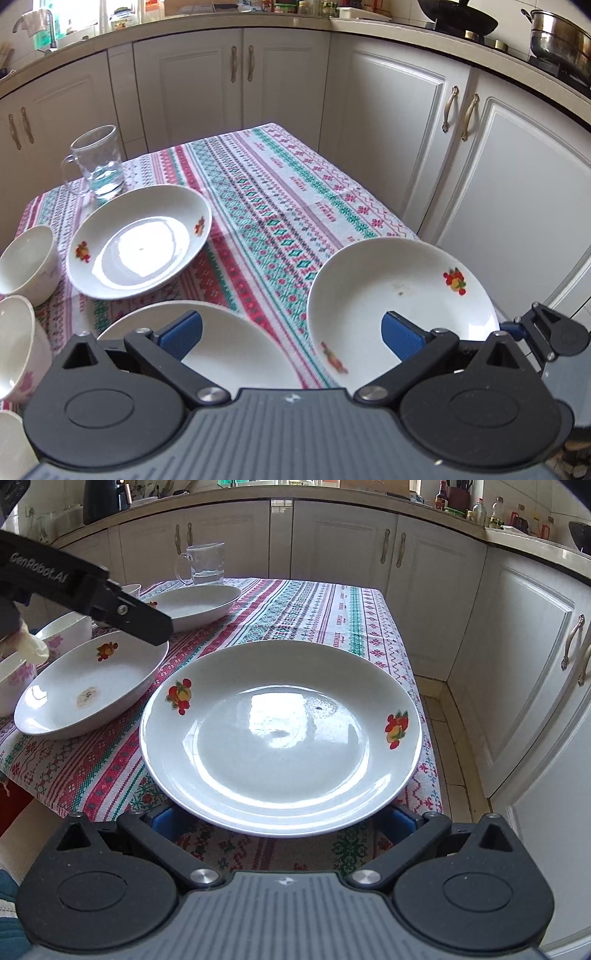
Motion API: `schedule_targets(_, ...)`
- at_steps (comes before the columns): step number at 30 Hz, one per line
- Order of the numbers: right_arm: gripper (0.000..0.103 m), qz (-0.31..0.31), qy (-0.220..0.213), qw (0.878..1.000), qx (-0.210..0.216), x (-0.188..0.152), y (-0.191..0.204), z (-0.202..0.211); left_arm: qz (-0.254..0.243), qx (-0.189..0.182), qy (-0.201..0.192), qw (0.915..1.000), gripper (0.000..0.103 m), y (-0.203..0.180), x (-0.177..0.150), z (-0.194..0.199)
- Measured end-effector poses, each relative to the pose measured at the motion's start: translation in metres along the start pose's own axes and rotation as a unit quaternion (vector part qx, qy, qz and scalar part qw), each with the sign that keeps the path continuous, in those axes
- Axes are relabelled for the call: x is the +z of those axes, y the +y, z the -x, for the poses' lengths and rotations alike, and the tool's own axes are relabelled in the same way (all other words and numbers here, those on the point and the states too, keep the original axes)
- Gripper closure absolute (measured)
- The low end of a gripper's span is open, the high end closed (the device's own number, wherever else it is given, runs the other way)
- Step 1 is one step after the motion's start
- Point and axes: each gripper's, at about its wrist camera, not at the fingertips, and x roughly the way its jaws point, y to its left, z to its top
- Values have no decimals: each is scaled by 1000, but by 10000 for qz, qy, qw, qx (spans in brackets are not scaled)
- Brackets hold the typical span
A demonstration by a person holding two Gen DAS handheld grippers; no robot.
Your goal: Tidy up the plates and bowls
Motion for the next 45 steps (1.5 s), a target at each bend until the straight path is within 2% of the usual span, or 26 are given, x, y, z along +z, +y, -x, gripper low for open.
schedule_targets(2,0,12,-106,9999,14,-3,0,1,-130,-64,24,9999,1,-4,5,-8)
schedule_targets(6,0,90,-399,9991,76,-12,-3,2,-245,-522,200,9981,1,-8,16,-22)
schedule_targets(10,0,171,-451,9987,164,-13,-7,4,-561,-592,507,9954,1,-20,27,-38)
schedule_targets(17,0,363,-444,9976,392,-11,-12,2,-1032,-864,1021,9856,1,-37,40,-70)
schedule_targets(21,0,370,-629,9965,402,-17,-13,2,-1087,-1023,1210,9814,1,-41,45,-85)
schedule_targets(30,0,323,-925,9945,371,-26,-13,5,-1270,-1298,1586,9705,12,-45,53,-105)
schedule_targets(38,0,341,-909,9944,415,-26,-15,6,-1408,-1414,1902,9613,23,-41,57,-120)
schedule_targets(45,0,356,-889,9944,440,-24,-15,5,-1506,-1481,2006,9566,25,-41,57,-128)
